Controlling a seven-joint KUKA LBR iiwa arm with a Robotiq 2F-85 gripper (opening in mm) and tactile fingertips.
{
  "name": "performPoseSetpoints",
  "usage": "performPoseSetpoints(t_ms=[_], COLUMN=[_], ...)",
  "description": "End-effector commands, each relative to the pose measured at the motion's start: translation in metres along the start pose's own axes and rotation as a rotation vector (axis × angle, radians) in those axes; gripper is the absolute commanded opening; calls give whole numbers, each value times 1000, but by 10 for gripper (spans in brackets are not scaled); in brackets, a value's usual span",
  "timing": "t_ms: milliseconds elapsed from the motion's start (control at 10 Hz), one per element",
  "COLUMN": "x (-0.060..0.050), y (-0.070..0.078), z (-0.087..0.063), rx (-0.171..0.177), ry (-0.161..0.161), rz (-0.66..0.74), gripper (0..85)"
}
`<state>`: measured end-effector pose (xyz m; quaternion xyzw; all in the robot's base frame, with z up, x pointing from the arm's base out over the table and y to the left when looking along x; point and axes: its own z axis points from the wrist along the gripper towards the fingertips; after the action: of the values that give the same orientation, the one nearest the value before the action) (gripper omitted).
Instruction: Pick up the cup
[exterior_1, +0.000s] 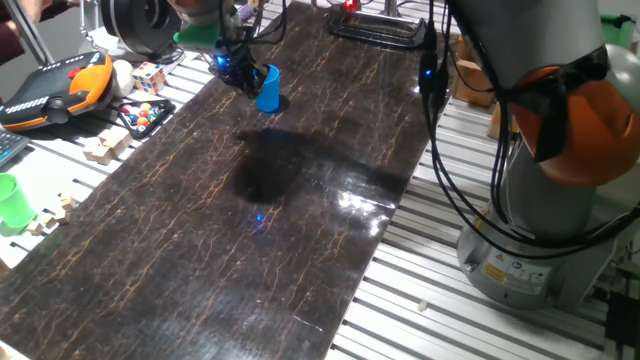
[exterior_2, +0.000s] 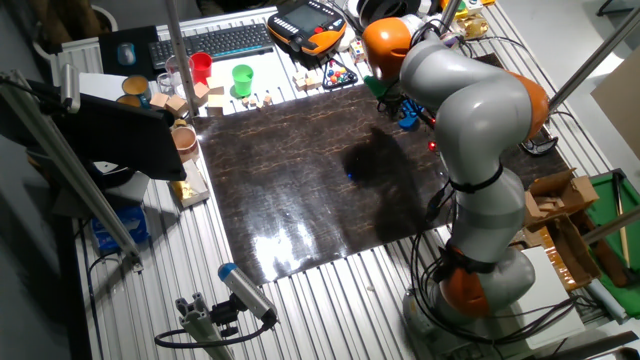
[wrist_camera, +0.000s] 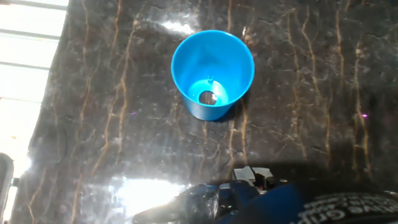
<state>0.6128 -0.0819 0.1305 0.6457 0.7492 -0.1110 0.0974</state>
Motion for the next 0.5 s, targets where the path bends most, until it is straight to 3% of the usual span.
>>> performPoseSetpoints(t_ms=[0, 200, 400], x=[0, 6, 6], y=[1, 8, 9], z=[1, 1, 4], rx=[-2, -2, -4], ry=[16, 13, 42], rz=[4, 30, 33], gripper=[7, 7, 7])
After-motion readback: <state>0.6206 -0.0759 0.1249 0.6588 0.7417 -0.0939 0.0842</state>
